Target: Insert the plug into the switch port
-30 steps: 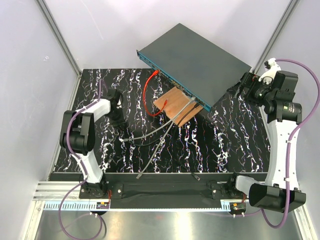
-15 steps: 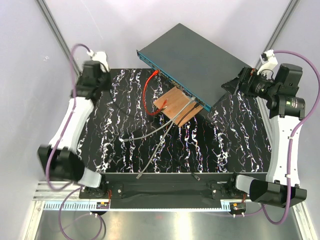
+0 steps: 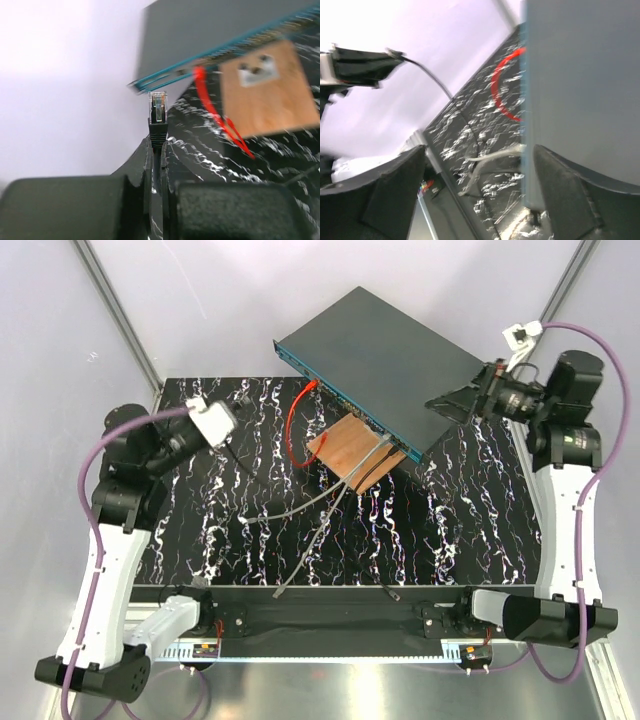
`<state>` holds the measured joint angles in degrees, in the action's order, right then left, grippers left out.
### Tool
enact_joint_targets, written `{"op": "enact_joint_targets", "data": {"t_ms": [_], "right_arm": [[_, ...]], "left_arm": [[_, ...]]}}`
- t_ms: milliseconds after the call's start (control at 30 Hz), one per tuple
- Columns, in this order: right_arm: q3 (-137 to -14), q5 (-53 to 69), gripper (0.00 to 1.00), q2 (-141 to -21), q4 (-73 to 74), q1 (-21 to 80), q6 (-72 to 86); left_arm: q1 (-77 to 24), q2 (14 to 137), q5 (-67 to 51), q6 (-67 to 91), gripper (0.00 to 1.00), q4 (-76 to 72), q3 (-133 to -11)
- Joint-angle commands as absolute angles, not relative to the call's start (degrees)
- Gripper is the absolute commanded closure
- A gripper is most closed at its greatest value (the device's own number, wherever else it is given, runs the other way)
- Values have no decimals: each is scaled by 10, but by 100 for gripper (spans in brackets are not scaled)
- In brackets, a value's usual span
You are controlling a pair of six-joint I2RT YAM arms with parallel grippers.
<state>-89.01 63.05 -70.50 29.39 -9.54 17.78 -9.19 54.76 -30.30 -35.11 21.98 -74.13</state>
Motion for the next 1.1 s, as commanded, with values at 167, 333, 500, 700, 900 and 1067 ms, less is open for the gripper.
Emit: {"op": "enact_joint_targets", "data": {"t_ms": [167, 333, 500, 700, 900, 1067], "right_arm": [[-911, 634, 22, -729, 260, 63, 171], [-917, 583, 33, -751, 221, 141, 200], [-940, 575, 37, -793, 199, 203, 237], [-941, 547, 36, -814, 199, 270, 219], [-966, 502, 35, -826, 240, 319, 158], [-962, 469, 41, -839, 243, 335, 160]], "left_arm": [[-117, 527, -525, -567, 100, 330, -744], [-169, 540, -520, -638, 100, 384, -761], [-264, 531, -359, -648, 100, 322, -723], [-316, 560, -290, -637, 100, 331, -749], [-334, 600, -263, -612, 100, 388, -795], [-345, 610, -246, -601, 100, 377, -797]]}}
